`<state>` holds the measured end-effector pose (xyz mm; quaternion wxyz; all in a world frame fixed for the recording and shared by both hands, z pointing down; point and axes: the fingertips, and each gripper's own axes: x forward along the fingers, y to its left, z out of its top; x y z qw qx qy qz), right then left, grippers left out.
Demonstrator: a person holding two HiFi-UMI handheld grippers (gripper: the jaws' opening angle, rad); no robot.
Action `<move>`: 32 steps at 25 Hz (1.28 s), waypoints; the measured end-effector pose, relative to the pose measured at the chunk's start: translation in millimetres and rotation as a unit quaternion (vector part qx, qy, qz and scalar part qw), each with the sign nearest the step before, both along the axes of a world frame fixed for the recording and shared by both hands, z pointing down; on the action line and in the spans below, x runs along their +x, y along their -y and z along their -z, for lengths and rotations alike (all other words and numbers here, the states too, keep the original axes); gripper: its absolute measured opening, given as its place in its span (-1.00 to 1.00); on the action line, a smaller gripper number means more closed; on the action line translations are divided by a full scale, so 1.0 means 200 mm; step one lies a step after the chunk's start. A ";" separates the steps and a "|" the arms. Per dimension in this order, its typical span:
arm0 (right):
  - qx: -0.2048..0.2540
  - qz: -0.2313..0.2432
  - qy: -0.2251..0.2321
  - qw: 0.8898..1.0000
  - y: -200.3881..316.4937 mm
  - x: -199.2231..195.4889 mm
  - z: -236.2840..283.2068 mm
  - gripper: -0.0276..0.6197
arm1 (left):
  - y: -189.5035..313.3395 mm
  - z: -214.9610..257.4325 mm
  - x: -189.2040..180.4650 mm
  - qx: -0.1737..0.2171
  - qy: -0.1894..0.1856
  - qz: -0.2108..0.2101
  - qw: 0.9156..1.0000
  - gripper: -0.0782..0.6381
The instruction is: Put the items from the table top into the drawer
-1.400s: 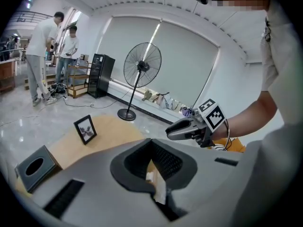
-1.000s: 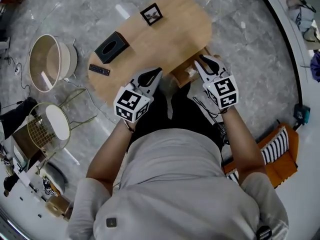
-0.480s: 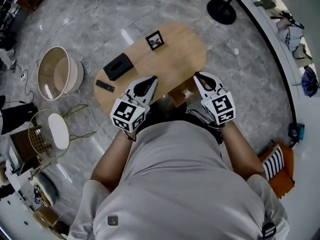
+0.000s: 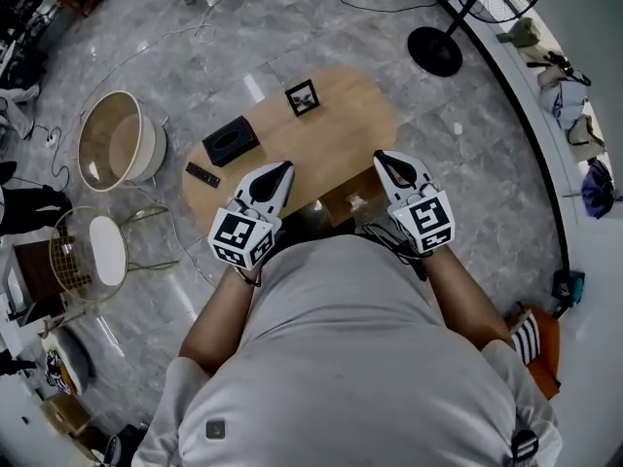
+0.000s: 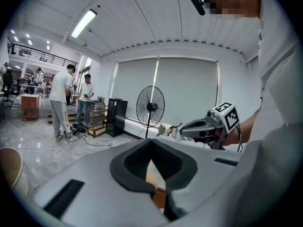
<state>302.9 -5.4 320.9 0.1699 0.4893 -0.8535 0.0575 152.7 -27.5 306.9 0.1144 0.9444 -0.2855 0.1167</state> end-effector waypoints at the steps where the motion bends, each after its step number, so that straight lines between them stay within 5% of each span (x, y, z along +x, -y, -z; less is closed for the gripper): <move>1: 0.000 0.007 0.001 1.000 0.00 0.00 0.00 -0.83 | 0.00 0.01 0.00 0.002 -0.001 0.008 1.000 -0.76; 7: -0.011 0.061 0.008 0.998 0.04 -0.10 0.00 -0.83 | -0.04 0.02 -0.10 -0.001 0.003 0.064 0.998 -0.76; 14: -0.008 0.123 0.013 0.992 0.12 -0.40 0.04 -0.83 | -0.08 0.04 -0.44 -0.003 0.006 0.137 0.991 -0.76; 32: 0.008 0.215 0.011 0.977 -0.01 -1.68 0.14 -0.83 | -0.33 0.12 -1.66 0.014 -0.002 0.227 0.974 -0.76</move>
